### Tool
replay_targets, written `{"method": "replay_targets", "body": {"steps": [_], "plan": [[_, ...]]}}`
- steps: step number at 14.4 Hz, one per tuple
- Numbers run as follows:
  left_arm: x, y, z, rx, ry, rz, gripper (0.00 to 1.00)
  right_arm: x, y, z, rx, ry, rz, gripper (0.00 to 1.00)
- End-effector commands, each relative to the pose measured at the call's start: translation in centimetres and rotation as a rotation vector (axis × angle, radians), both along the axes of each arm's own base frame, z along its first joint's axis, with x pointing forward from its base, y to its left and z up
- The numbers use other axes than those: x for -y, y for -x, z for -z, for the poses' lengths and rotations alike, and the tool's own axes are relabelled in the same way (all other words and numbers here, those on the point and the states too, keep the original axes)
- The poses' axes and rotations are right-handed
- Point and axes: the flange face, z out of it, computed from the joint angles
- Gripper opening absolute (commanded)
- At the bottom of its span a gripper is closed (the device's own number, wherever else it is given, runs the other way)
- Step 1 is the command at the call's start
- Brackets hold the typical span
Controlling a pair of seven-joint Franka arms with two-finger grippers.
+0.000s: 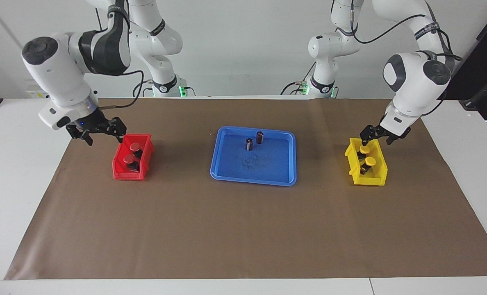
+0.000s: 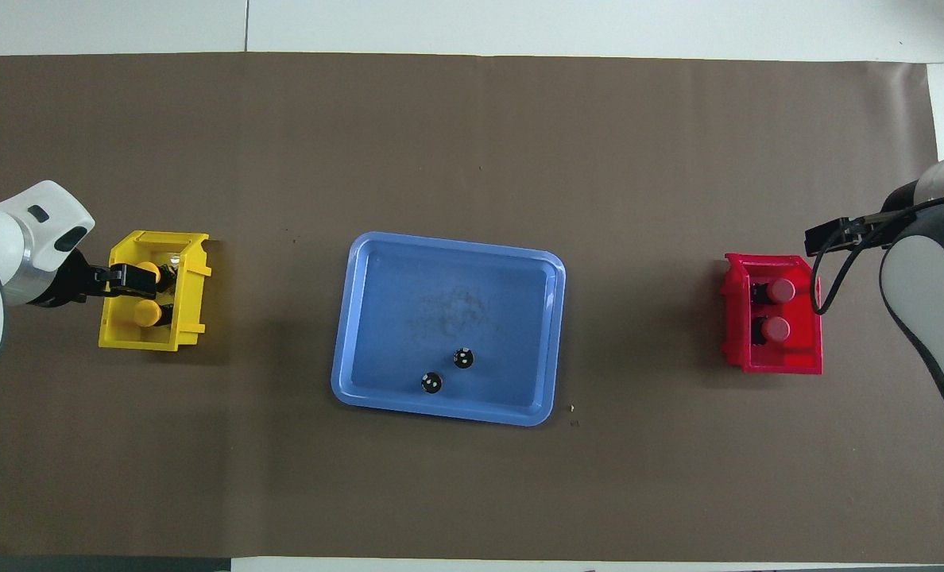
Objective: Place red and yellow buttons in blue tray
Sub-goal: 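Grasp a yellow button with the left gripper while the right gripper grasps a red button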
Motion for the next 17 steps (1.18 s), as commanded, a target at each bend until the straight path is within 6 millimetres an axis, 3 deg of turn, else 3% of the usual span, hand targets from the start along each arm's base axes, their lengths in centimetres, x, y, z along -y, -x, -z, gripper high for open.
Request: {"method": "replay_targets", "body": {"steps": [1, 3, 6, 8, 13, 15, 17], "plan": [[-1.4, 0.8, 0.8, 0.018, -0.006, -0.010, 1.00, 0.7, 0.9, 4.0, 0.000, -0.003, -0.007, 1.00], [-1.7, 0.9, 2.0, 0.007, -0.004, -0.019, 0.98, 0.7, 0.9, 5.9, 0.000, -0.002, -0.007, 0.99], [-1.8, 1.0, 2.6, 0.007, -0.004, -0.021, 0.79, 0.6, 1.7, 8.5, -0.013, -0.005, -0.007, 0.83], [-1.7, 1.3, 2.9, 0.000, -0.004, -0.024, 0.72, 0.5, 1.7, 8.7, -0.018, -0.014, -0.002, 0.76], [-1.5, 2.0, 3.5, -0.014, -0.007, -0.029, 0.65, -0.4, 2.1, 9.5, -0.007, -0.032, -0.004, 0.65], [-1.1, 2.2, 3.8, -0.020, -0.007, -0.042, 0.65, -0.5, 3.1, 10.8, 0.000, -0.032, -0.004, 0.64], [-1.0, 2.4, 3.9, -0.023, -0.009, -0.041, 0.66, -0.5, 3.1, 10.7, 0.002, -0.032, -0.006, 0.63]]}}
